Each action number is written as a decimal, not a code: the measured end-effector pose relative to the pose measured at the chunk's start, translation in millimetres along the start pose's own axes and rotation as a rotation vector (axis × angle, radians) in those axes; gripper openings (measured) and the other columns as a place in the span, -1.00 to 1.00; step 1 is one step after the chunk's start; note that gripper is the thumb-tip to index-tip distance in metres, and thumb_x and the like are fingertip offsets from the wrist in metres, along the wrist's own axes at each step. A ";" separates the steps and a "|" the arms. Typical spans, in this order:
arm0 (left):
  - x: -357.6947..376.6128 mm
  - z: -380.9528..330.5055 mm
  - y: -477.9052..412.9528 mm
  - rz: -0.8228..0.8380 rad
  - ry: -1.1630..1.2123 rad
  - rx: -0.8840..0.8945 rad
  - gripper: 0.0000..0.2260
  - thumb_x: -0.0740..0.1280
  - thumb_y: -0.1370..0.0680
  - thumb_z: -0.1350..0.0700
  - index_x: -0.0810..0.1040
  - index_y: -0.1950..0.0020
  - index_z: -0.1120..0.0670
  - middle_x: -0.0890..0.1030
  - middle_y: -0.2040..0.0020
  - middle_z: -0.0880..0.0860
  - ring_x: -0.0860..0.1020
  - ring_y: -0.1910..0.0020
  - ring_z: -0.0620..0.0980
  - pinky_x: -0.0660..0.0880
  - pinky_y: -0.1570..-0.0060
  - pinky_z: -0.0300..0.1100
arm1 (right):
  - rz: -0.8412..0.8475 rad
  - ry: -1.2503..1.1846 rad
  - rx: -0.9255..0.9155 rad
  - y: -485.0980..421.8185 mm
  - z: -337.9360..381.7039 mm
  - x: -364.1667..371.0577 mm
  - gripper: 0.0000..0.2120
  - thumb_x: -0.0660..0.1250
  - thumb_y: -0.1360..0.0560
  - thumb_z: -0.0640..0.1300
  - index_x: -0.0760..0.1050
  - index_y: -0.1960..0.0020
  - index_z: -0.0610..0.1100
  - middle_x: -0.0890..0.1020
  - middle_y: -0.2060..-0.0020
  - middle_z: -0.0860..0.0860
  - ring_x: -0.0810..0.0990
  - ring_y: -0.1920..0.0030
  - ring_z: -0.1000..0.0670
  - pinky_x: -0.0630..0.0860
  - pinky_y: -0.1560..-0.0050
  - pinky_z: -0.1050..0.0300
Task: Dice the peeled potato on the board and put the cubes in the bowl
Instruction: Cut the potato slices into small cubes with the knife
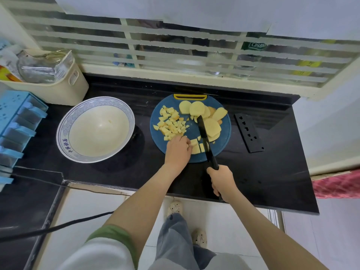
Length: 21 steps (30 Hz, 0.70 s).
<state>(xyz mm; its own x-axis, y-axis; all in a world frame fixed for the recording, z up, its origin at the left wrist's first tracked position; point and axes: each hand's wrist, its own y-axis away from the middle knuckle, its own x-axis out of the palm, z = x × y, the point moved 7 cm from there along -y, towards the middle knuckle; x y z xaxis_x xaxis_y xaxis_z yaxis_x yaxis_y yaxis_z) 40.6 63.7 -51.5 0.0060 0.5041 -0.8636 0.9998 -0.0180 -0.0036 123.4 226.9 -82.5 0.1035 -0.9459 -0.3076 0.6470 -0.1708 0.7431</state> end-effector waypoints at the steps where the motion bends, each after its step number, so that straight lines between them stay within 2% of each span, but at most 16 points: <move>1: 1.2 -0.3 -5.0 -0.010 0.009 -0.004 -0.83 0.28 -0.58 0.10 0.56 -0.10 0.14 0.54 -0.03 0.08 0.47 -0.07 0.05 0.32 -0.06 -0.13 | 0.003 0.008 -0.006 0.1 0.8 2.6 -0.85 0.24 -0.57 -0.16 0.38 0.17 -0.15 0.38 0.40 -0.07 0.30 0.51 0.01 0.30 0.53 0.18; 9: 12.2 3.4 -12.4 -0.023 -0.001 0.077 -0.94 0.35 -0.50 0.23 0.56 0.07 0.21 0.54 0.11 0.14 0.50 0.11 0.12 0.42 0.09 -0.02 | 0.014 0.055 0.038 -5.6 4.1 15.4 -0.85 0.25 -0.56 -0.15 0.39 0.17 -0.14 0.42 0.34 -0.08 0.34 0.47 0.00 0.34 0.49 0.16; 12: 12.3 7.1 -13.7 0.001 0.036 0.094 -0.97 0.36 -0.49 0.26 0.55 0.11 0.23 0.52 0.14 0.14 0.48 0.12 0.10 0.43 0.09 -0.04 | 0.019 0.056 0.048 -6.5 6.5 18.6 -0.85 0.25 -0.57 -0.15 0.40 0.17 -0.14 0.42 0.34 -0.08 0.35 0.46 0.00 0.36 0.47 0.15; 21: 19.0 7.9 -22.9 0.091 0.083 0.123 -0.92 0.31 -0.52 0.32 0.57 0.14 0.29 0.53 0.15 0.21 0.47 0.09 0.15 0.29 0.07 -0.16 | 0.005 0.104 0.029 -7.2 11.9 22.3 -0.86 0.24 -0.57 -0.15 0.42 0.16 -0.15 0.45 0.33 -0.08 0.41 0.40 -0.02 0.41 0.36 0.09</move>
<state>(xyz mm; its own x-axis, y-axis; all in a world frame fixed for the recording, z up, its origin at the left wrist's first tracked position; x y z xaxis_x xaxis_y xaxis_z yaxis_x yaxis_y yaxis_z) 17.7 66.9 -71.9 0.1033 0.5646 -0.8189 0.9855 -0.1697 0.0073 112.1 203.8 -87.7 0.1856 -0.9132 -0.3627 0.6243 -0.1754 0.7613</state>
